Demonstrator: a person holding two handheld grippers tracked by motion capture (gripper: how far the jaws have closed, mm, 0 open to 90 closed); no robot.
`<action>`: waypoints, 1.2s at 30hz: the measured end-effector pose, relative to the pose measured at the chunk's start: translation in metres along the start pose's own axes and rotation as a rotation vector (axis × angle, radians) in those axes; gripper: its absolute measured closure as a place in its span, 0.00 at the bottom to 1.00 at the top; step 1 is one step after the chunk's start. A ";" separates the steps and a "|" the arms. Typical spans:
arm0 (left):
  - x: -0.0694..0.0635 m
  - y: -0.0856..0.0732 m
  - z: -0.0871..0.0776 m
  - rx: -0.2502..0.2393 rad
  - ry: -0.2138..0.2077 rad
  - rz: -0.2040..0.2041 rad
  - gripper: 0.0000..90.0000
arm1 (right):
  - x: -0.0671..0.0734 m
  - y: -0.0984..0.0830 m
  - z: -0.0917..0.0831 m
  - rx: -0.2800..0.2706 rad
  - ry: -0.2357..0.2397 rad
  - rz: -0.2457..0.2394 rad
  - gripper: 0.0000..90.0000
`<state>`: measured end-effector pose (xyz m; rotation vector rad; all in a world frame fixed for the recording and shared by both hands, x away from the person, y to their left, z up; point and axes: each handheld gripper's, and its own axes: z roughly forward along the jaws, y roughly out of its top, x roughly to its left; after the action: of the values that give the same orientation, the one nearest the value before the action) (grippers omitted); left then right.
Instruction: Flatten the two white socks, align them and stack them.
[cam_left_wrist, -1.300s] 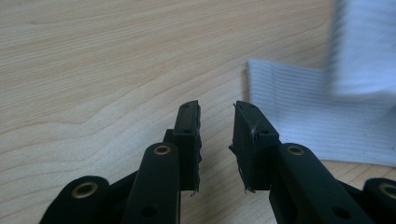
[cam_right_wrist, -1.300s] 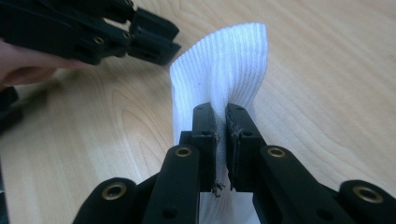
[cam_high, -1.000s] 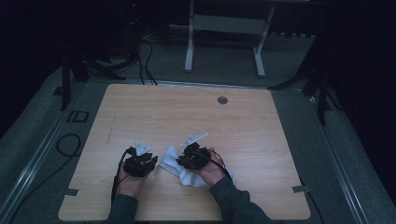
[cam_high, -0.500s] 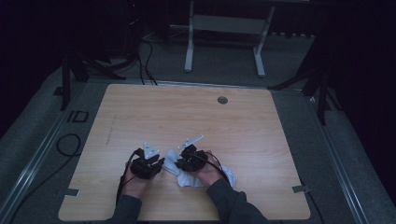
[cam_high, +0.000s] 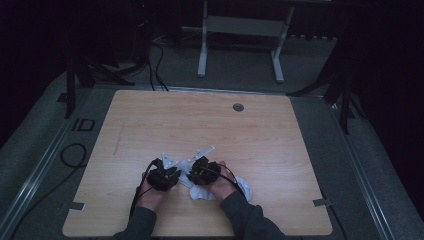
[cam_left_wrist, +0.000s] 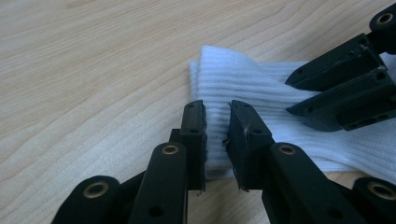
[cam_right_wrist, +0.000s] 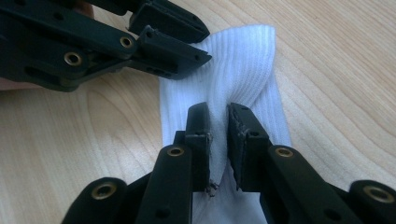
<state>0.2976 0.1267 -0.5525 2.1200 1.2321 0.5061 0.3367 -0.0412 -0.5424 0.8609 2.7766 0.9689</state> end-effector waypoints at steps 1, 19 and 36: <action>0.000 0.000 0.000 0.001 0.001 0.000 0.85 | 0.000 0.000 0.000 -0.001 -0.004 -0.006 0.86; -0.004 -0.002 -0.003 0.016 0.012 -0.017 0.85 | -0.007 -0.006 -0.017 -0.021 -0.015 -0.034 0.66; -0.004 -0.002 -0.003 0.013 0.015 -0.024 0.85 | -0.051 -0.053 -0.121 -0.152 -0.164 0.078 0.71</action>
<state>0.2921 0.1251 -0.5519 2.1133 1.2713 0.5049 0.3243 -0.1687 -0.4828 0.9831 2.5146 1.0538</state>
